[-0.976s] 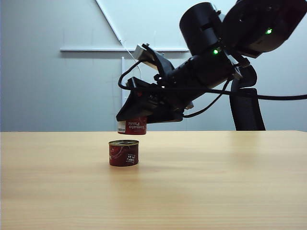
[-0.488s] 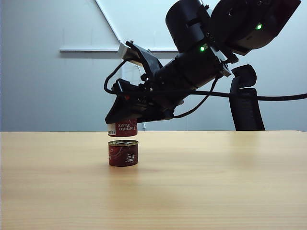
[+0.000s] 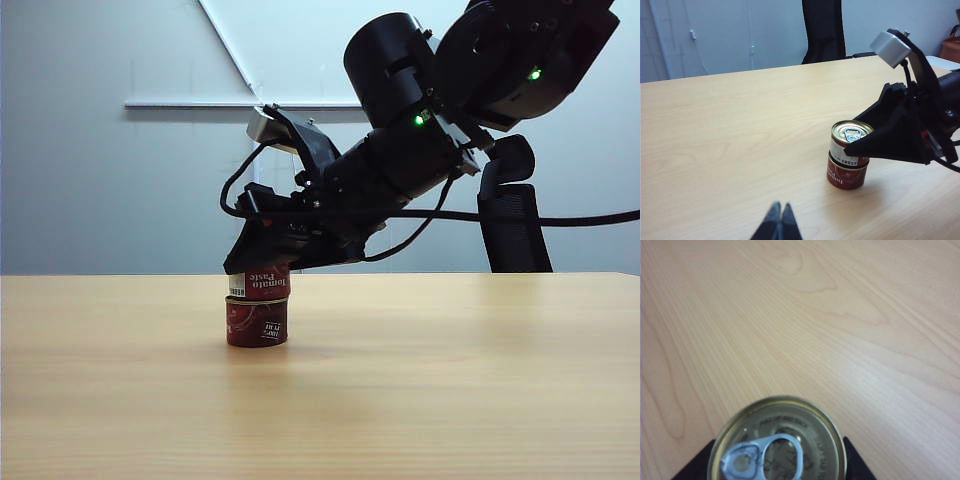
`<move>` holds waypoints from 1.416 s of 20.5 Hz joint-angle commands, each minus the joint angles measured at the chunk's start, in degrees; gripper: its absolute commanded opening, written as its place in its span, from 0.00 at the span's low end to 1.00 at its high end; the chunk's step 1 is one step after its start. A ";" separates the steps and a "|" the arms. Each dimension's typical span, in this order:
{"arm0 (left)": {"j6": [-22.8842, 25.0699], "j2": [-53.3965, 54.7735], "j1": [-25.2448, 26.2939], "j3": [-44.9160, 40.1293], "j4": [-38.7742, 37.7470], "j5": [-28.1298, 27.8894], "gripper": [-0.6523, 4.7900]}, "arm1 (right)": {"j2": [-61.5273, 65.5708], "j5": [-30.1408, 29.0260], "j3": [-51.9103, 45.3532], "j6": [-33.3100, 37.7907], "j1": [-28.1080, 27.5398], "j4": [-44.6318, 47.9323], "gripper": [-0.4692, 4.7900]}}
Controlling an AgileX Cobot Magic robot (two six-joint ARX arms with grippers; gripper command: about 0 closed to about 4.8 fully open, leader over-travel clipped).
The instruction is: Stack a can of tomatoes on the right onto the can of tomatoes on the left.
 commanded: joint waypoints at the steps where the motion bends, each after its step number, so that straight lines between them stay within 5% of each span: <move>1: 0.26 0.02 0.07 0.13 0.28 0.24 0.12 | -0.28 -0.17 0.28 -0.02 0.11 1.44 0.32; 3: 0.26 0.02 0.07 0.13 0.28 0.24 0.12 | -0.28 -0.24 0.31 0.00 0.11 1.44 0.42; 7: 0.26 0.02 0.07 0.13 0.31 0.24 0.12 | -0.28 -0.50 0.31 0.00 0.13 1.62 0.46; 9: 0.26 0.02 0.07 0.13 0.28 0.24 0.12 | -0.28 -0.48 0.31 0.35 0.13 2.89 0.74; 12: 0.26 0.02 0.07 0.13 0.28 0.24 0.12 | -0.46 -0.48 0.33 2.71 0.11 5.55 0.97; 19: 0.26 0.02 0.26 0.13 0.28 0.22 0.12 | -6.86 -0.44 0.33 9.25 0.02 12.20 0.99; 21: 0.26 0.02 2.34 0.15 0.28 1.92 0.12 | -13.18 -0.22 0.33 9.97 -0.13 12.85 0.16; 22: 0.26 0.02 5.27 0.15 0.26 3.26 0.12 | -16.52 0.90 0.28 10.10 -0.24 13.00 0.08; 29: 0.26 0.02 14.23 0.13 0.28 2.67 0.12 | -31.45 8.00 0.09 10.05 -3.04 5.55 0.08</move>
